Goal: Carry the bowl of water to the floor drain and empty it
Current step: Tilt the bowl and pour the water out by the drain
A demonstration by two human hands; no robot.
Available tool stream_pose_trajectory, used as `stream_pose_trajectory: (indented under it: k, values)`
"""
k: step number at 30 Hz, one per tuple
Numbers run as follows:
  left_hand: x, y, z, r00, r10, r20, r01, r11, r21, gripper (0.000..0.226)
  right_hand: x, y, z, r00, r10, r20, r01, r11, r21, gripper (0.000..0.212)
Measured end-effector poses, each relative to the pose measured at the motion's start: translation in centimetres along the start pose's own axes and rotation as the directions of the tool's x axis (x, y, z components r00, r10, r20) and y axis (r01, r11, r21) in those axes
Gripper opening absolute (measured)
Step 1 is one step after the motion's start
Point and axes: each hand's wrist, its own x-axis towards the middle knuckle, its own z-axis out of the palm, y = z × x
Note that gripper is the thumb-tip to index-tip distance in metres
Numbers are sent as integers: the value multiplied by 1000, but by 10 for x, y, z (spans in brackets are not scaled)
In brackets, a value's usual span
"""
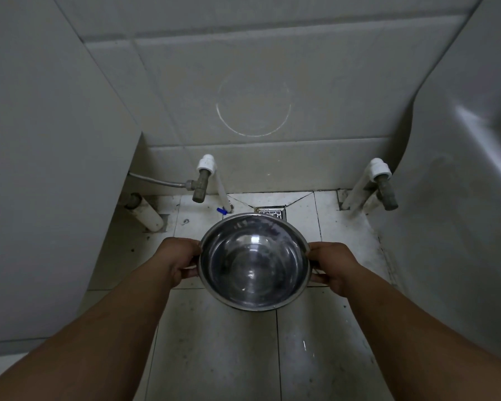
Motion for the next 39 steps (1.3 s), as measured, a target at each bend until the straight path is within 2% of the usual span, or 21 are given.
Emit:
stream_pose_trajectory:
  k: [39]
  values:
    - [6, 2, 2, 1000, -22, 3, 21, 999, 35, 15, 0, -4, 1, 999, 37, -21, -36, 999, 8, 24]
